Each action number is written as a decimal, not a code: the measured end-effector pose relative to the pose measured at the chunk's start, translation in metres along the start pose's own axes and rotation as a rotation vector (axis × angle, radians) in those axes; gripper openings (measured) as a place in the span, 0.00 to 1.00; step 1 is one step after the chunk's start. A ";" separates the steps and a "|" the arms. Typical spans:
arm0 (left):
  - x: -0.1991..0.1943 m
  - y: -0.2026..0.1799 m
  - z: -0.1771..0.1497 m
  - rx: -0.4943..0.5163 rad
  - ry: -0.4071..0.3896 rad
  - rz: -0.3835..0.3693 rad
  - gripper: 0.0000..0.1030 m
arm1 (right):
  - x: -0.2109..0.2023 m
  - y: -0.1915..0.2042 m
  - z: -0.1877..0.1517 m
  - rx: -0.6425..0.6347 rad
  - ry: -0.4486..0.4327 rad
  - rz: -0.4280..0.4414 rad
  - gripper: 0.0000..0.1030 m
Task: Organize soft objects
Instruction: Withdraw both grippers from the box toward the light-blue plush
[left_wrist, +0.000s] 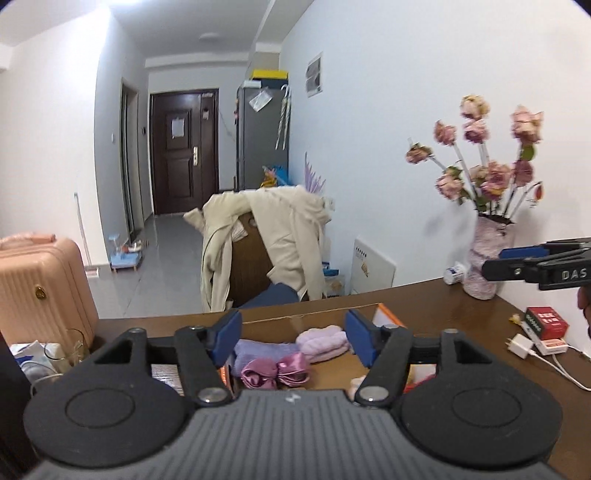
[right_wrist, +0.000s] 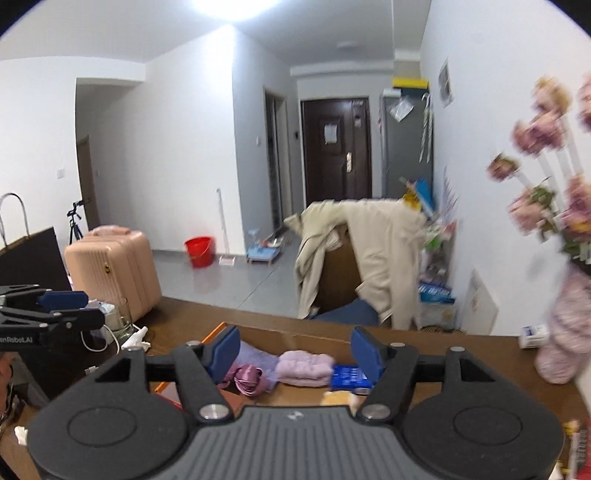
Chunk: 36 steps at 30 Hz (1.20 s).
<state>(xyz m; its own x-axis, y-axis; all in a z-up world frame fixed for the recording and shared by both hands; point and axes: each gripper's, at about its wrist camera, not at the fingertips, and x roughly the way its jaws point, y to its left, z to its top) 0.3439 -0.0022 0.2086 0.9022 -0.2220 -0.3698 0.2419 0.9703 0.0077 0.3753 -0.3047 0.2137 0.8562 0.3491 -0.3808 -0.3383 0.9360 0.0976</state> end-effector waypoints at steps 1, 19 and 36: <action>-0.009 -0.006 -0.001 -0.002 -0.010 -0.003 0.65 | -0.011 -0.004 -0.002 0.002 -0.006 -0.003 0.64; -0.148 -0.076 -0.197 -0.159 -0.096 0.076 1.00 | -0.167 0.042 -0.193 -0.133 -0.133 0.064 0.84; -0.085 -0.075 -0.229 -0.182 0.039 0.039 1.00 | -0.129 0.051 -0.263 -0.002 0.011 0.079 0.80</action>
<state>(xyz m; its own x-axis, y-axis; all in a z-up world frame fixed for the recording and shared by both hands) 0.1668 -0.0344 0.0264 0.8941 -0.1830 -0.4088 0.1351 0.9804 -0.1435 0.1449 -0.3134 0.0256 0.8227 0.4211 -0.3820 -0.4050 0.9056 0.1261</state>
